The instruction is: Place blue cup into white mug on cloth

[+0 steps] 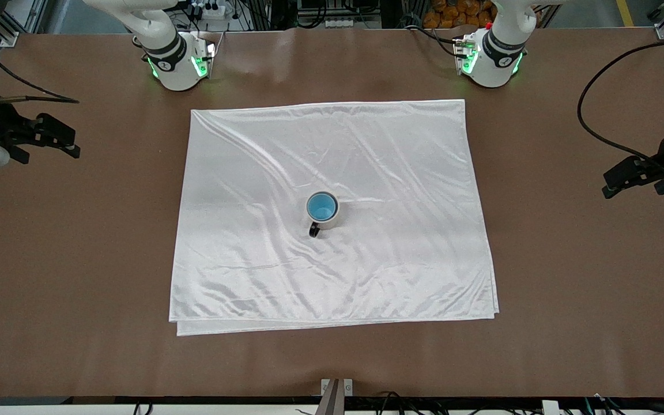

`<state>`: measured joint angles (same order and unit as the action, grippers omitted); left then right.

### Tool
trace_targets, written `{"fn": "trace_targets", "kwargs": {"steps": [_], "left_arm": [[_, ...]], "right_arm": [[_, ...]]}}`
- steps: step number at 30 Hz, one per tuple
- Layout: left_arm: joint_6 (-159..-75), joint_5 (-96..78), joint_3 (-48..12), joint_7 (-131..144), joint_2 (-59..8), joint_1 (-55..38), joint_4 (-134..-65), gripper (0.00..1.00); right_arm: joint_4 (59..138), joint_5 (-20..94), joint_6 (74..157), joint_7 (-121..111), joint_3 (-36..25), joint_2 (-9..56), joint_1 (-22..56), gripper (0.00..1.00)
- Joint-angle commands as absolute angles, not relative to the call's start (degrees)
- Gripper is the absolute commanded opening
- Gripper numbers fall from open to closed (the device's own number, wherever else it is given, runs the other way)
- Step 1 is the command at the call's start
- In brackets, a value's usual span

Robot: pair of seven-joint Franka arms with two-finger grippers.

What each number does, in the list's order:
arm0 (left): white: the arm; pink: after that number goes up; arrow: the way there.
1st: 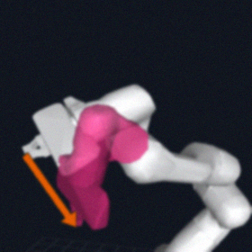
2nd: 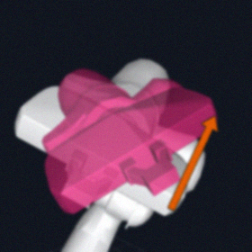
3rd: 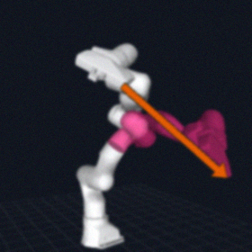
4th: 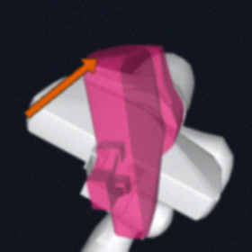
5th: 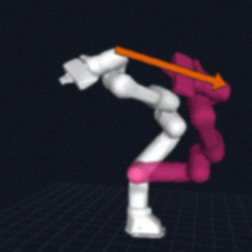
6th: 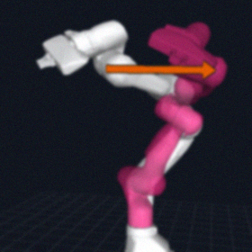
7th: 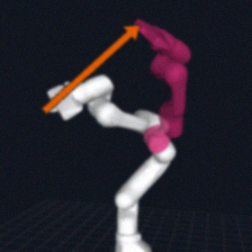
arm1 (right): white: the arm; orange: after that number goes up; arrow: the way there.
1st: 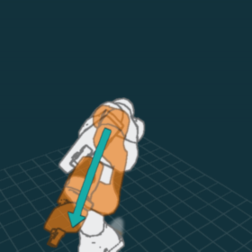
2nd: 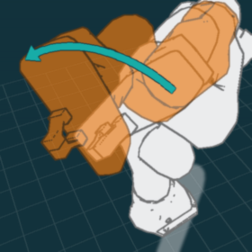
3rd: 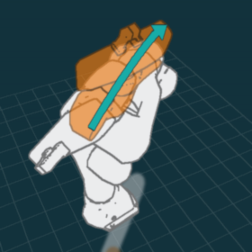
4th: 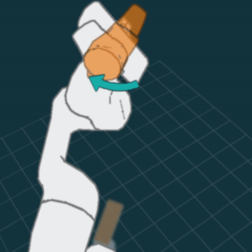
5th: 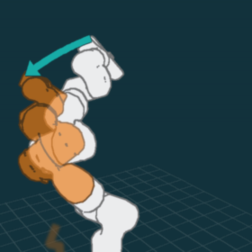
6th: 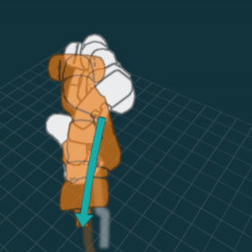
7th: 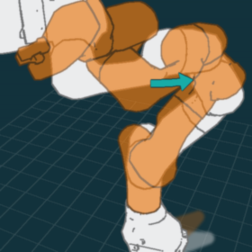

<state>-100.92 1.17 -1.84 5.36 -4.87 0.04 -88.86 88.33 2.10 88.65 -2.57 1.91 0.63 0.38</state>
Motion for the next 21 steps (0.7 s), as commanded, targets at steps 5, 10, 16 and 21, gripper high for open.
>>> {"fn": "trace_targets", "kwargs": {"steps": [5, 10, 16, 21], "left_arm": [[-97.65, 1.41, -1.76, 4.66, -4.31, -0.35, -86.92, 1.00], [-97.47, -0.09, -1.85, 4.75, -4.13, -0.35, -86.92, 1.00], [-96.06, 0.00, -1.85, 4.75, -4.22, -0.35, -86.13, 1.00], [-96.06, 0.35, -1.85, 4.75, -4.22, -0.35, -86.13, 1.00]], "right_arm": [[89.30, 2.72, 88.51, -2.81, 2.37, -0.70, -0.62, 1.00], [89.30, 2.72, 88.51, -2.81, 2.37, -0.62, -0.53, 1.00], [89.30, 2.72, 88.59, -2.81, 2.37, -0.70, -0.62, 1.00], [89.30, 2.72, 88.51, -2.81, 2.37, -0.62, -0.62, 1.00]]}}
